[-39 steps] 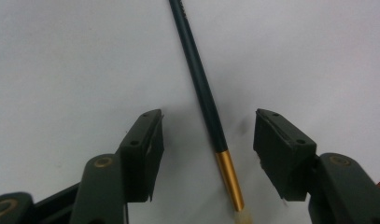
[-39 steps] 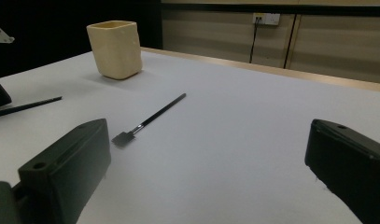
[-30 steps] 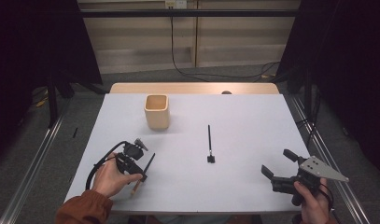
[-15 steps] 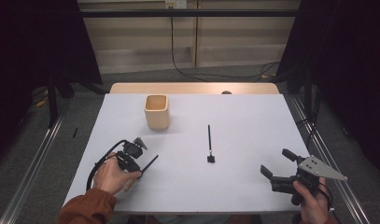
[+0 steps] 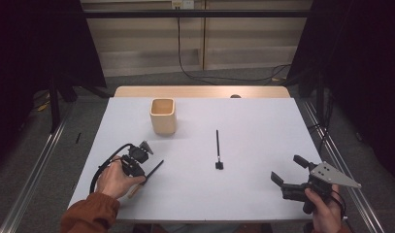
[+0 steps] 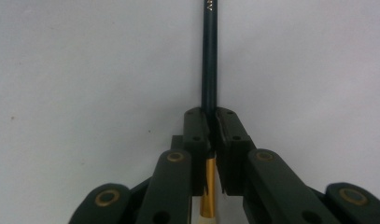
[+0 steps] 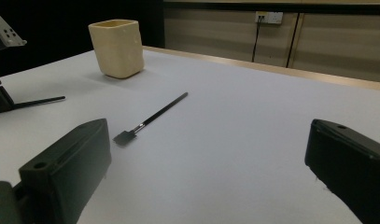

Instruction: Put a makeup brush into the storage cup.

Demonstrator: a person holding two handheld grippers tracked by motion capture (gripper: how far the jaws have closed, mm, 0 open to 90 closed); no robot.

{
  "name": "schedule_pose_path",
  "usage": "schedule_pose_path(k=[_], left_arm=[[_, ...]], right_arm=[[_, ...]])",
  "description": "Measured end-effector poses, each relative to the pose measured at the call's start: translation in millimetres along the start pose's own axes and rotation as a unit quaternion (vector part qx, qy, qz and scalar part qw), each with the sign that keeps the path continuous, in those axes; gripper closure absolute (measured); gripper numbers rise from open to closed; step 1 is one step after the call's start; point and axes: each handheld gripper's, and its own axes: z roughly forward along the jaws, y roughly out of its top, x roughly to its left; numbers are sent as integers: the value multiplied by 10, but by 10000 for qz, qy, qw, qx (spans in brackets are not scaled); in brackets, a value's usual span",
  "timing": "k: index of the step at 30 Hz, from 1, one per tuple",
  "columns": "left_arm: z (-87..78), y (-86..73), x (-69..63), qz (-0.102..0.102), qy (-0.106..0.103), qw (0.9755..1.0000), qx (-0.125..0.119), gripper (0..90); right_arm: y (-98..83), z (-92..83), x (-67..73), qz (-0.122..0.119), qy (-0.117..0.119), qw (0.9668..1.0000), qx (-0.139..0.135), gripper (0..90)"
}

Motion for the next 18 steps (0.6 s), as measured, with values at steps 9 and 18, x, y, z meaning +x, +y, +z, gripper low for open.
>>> schedule_pose_path(k=[9, 18], left_arm=[[-27, -51, 51, -83, -195, 9995, -213, 838], [-145, -117, 36, 7, -495, 9962, -716, 838]], right_arm=[[-1, -7, 4, 65, -36, 10000, -14, 0], [-2, -4, 1, 54, -28, 10000, 0, 0]])
